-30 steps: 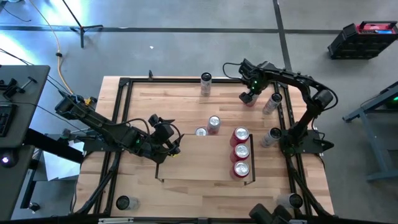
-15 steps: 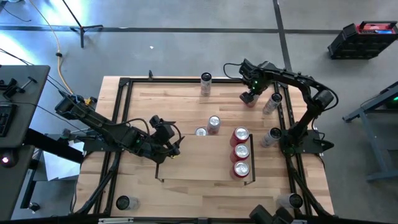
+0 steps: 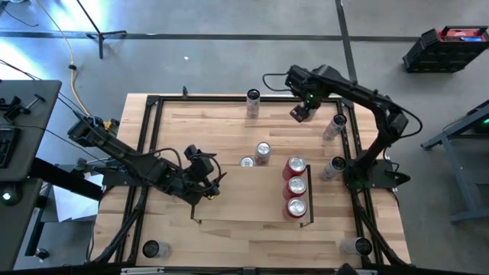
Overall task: Place canned beverage on shelf
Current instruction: Put the top pink and white bottle on the shelf
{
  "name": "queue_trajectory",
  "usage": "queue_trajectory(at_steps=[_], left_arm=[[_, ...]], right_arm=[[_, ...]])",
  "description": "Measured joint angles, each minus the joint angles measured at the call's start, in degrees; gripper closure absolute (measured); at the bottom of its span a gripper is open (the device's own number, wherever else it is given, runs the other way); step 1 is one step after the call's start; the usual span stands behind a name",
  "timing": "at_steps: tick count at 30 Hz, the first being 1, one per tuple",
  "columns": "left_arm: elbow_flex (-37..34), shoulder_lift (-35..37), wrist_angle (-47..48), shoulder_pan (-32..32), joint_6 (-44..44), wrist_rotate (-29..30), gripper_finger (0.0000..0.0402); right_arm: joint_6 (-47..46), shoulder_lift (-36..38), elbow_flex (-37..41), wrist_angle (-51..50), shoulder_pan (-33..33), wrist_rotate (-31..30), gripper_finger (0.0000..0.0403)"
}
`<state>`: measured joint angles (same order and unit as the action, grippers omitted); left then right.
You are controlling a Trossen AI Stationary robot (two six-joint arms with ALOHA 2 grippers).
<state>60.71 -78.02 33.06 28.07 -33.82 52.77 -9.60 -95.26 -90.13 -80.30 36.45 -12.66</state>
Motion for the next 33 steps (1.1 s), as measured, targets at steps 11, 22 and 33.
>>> queue_trajectory(at_steps=[11, 22, 33], left_arm=[[0.0, 0.0, -2.4, 2.1, -2.4, 1.4, 0.0060], [0.0, 0.0, -7.1, 2.1, -1.5, 1.9, 0.0060], [0.0, -8.4, -10.7, 2.5, -0.9, 6.4, 0.0060]], right_arm=[[-10.8, 0.0, -21.6, -7.3, -11.6, -0.7, 0.0119], [-22.5, 0.0, -26.4, -2.1, -26.0, 2.3, 0.0119], [-25.1, -3.7, -27.1, 15.2, -38.0, 8.5, 0.0119]])
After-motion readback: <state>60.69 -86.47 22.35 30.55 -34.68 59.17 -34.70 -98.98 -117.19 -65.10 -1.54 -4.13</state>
